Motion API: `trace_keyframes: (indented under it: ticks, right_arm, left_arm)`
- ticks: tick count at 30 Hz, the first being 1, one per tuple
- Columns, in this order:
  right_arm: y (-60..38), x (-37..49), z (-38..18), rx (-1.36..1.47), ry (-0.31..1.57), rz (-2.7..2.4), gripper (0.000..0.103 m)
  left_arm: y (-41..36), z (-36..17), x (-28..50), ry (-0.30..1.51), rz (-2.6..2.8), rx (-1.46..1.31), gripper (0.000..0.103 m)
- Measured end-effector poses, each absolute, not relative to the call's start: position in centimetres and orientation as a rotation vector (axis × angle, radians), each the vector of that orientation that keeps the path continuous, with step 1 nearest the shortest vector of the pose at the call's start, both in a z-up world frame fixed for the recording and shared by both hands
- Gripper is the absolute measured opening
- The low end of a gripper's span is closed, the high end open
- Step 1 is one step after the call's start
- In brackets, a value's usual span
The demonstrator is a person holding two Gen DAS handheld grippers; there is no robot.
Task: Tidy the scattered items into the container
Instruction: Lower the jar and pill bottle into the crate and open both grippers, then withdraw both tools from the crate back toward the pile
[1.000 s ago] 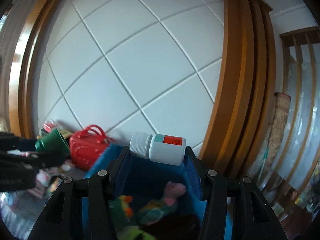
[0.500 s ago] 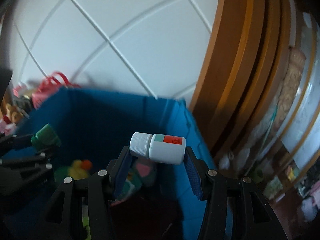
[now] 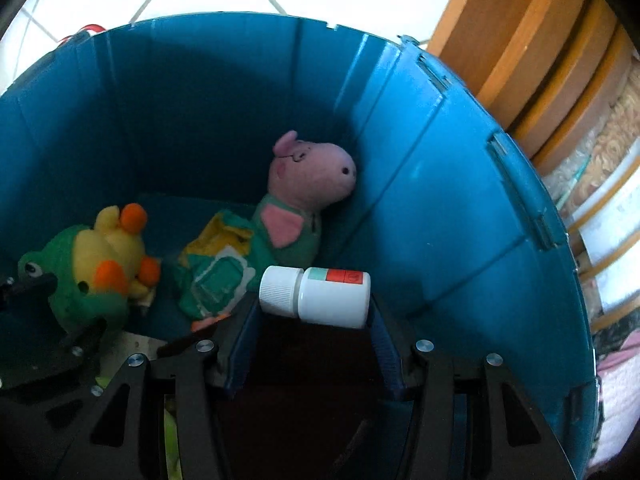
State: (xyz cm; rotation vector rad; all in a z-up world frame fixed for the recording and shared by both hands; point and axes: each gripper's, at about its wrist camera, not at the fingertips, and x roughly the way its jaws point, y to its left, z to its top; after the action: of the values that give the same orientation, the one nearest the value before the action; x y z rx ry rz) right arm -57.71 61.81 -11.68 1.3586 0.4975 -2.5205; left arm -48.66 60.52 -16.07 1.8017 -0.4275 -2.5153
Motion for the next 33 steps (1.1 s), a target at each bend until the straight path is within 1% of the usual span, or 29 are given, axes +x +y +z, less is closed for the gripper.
trace_keyframes:
  ticks: [1,2,3,13,19,20,22,23,24,27,30,33]
  right_arm:
    - [61.9,-57.7,-11.4,1.351,0.469,-2.518,0.052]
    - [61.9,-57.8,-11.2,1.342,0.447,-2.516,0.052]
    - [61.9,-57.8,-10.9,1.328,0.429,-2.516,0.052]
    - [62.2,-58.3,-9.2,1.264,0.329,-2.529,0.052]
    - [62.1,-58.3,-9.4,1.284,0.326,-2.529,0.054]
    - [62.2,-58.3,-9.5,1.286,0.322,-2.528,0.056]
    - [62.3,-58.4,-9.5,1.291,0.314,-2.529,0.068]
    - [62.3,-58.4,-9.5,1.291,0.306,-2.522,0.077]
    - [62.1,-58.4,-9.5,1.292,0.299,-2.51,0.082]
    - [61.6,-58.1,-9.7,1.284,0.328,-2.495,0.091]
    - [61.5,-58.0,-9.7,1.282,0.323,-2.491,0.093]
    - [61.5,-58.1,-9.6,1.281,0.288,-2.473,0.098]
  left_arm:
    - [60.6,-16.1,-48.6,-0.422,-2.516,1.805,0.065]
    - [60.5,-16.1,-48.6,-0.425,-2.518,1.797,0.074]
    - [60.5,-16.1,-48.6,-0.436,-2.52,1.781,0.076]
    - [60.4,-16.1,-48.9,-0.438,-2.512,1.785,0.076]
    - [60.4,-16.0,-48.8,-0.439,-2.507,1.786,0.076]
    - [60.4,-16.0,-48.8,-0.437,-2.508,1.786,0.076]
    - [60.4,-16.0,-48.8,-0.439,-2.507,1.787,0.076]
    - [60.4,-16.0,-48.8,-0.439,-2.507,1.789,0.076]
    - [60.4,-16.0,-48.8,-0.439,-2.506,1.789,0.076]
    - [60.3,-16.0,-48.9,-0.443,-2.503,1.788,0.076]
    - [60.0,-15.9,-49.0,-0.428,-2.497,1.789,0.076]
    - [59.8,-15.8,-49.1,-0.414,-2.494,1.786,0.076]
